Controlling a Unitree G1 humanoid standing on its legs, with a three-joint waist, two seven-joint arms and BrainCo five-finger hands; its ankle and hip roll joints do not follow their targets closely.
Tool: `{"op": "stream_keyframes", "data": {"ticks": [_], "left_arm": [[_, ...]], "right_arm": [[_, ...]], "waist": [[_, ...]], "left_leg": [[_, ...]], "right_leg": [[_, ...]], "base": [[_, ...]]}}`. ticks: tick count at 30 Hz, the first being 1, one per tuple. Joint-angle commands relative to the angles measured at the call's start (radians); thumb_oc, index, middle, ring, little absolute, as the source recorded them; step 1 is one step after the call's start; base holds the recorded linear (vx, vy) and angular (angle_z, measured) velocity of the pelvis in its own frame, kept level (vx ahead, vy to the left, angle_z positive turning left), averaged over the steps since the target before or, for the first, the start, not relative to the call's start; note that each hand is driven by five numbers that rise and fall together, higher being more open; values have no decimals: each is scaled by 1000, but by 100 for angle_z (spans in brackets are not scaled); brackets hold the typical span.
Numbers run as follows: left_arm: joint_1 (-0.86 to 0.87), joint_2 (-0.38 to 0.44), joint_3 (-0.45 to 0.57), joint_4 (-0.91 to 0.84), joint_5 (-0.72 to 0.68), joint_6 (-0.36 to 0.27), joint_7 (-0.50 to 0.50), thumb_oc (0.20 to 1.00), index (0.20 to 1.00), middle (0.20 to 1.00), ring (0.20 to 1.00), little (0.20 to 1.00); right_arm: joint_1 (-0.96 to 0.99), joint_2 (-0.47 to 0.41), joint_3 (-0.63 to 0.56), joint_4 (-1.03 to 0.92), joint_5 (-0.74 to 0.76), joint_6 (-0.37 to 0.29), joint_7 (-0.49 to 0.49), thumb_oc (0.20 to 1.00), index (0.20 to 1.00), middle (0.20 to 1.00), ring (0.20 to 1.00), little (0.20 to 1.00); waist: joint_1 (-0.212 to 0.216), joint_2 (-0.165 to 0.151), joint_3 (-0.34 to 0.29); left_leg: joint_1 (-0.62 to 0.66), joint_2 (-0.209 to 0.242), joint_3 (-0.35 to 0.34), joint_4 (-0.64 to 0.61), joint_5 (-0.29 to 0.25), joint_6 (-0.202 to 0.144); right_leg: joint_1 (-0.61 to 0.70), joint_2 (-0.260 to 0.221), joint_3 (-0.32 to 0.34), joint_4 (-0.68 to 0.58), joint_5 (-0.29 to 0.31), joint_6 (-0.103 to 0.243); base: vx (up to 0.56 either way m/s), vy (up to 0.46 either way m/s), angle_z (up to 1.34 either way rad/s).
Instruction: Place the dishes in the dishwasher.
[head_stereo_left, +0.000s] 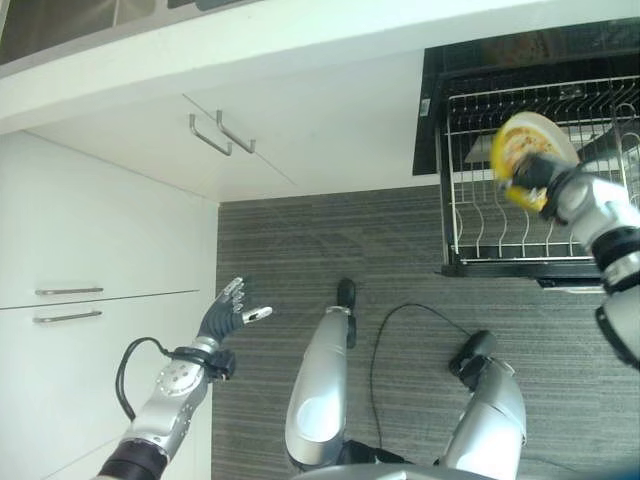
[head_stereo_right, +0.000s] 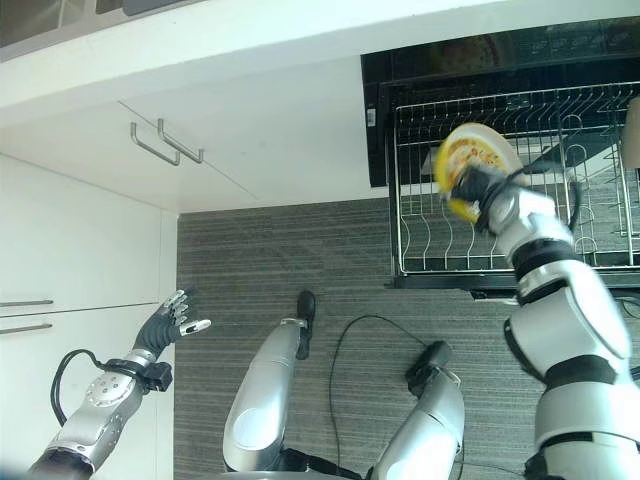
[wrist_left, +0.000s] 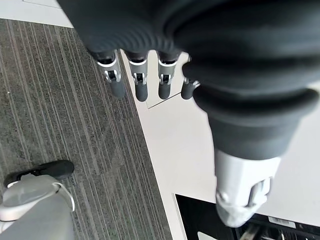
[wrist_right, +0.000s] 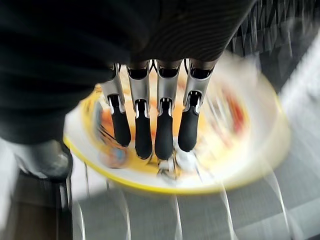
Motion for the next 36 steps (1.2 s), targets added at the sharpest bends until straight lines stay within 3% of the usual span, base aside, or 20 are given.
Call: {"op": "stream_keyframes", "data": {"ticks": [1,13,18,19,23,24,27,30,36], "left_arm": [[-8,51,12,-19,18,-6,4,1000,1000,1000,1000,1000],[-13,49,13,-28,26,7,22,1000,1000,1000,1000,1000],[5,44,24,-25,20,-3,26,1000,1000,1000,1000,1000],[4,43,31,-31,21,0,29,1000,1000,1000,1000,1000],[39,39,58,-53,24,3,46,1000,1000,1000,1000,1000],[66,34,78,-70,31,6,57,1000,1000,1000,1000,1000],[100,19,106,-86,49,11,72,1000,1000,1000,1000,1000],[108,0,112,-95,63,16,89,1000,1000,1000,1000,1000],[121,-56,133,-76,87,8,133,1000,1000,1000,1000,1000]], "right_arm": [[10,-18,-9,-5,19,13,9,1000,1000,1000,1000,1000],[25,-7,-51,-21,85,28,-29,1000,1000,1000,1000,1000],[36,-18,-115,-70,288,52,-93,1000,1000,1000,1000,1000],[38,-25,-134,-93,325,49,-116,1000,1000,1000,1000,1000],[82,-64,-210,-255,461,58,-213,1000,1000,1000,1000,1000],[129,-89,-267,-389,550,71,-276,1000,1000,1000,1000,1000],[243,-74,-416,-606,646,33,-339,1000,1000,1000,1000,1000],[322,-38,-509,-786,685,27,-376,1000,1000,1000,1000,1000],[500,52,-637,-1153,594,26,-451,1000,1000,1000,1000,1000]], "waist": [[32,6,-6],[31,-13,-6],[22,-27,-6],[20,-31,-6],[3,-54,-6],[-9,-70,-6],[-34,-98,-6],[-54,-114,-6],[-107,-147,-6]], "left_leg": [[-19,13,-69,-10,-13,21],[-27,26,-68,-1,-9,20],[-8,37,-61,-17,-3,17],[-18,40,-59,-33,26,22],[7,53,-46,-61,36,17],[24,61,-39,-73,38,14],[54,75,-22,-84,37,14],[80,83,-7,-89,33,14],[155,94,37,-118,33,14]], "right_leg": [[-14,-21,14,59,-22,38],[-12,-13,9,64,-21,35],[11,0,4,43,-15,35],[6,5,-6,23,11,24],[38,28,-14,-17,23,24],[59,42,-16,-37,28,23],[95,65,-18,-67,33,21],[124,80,-14,-86,33,19],[205,113,-1,-152,43,18]], "base": [[15,-6,5],[0,-1,3],[-6,29,-2],[-43,41,-4],[2,13,-8],[22,8,-8],[35,-1,-8],[31,25,-12],[23,45,-13]]}}
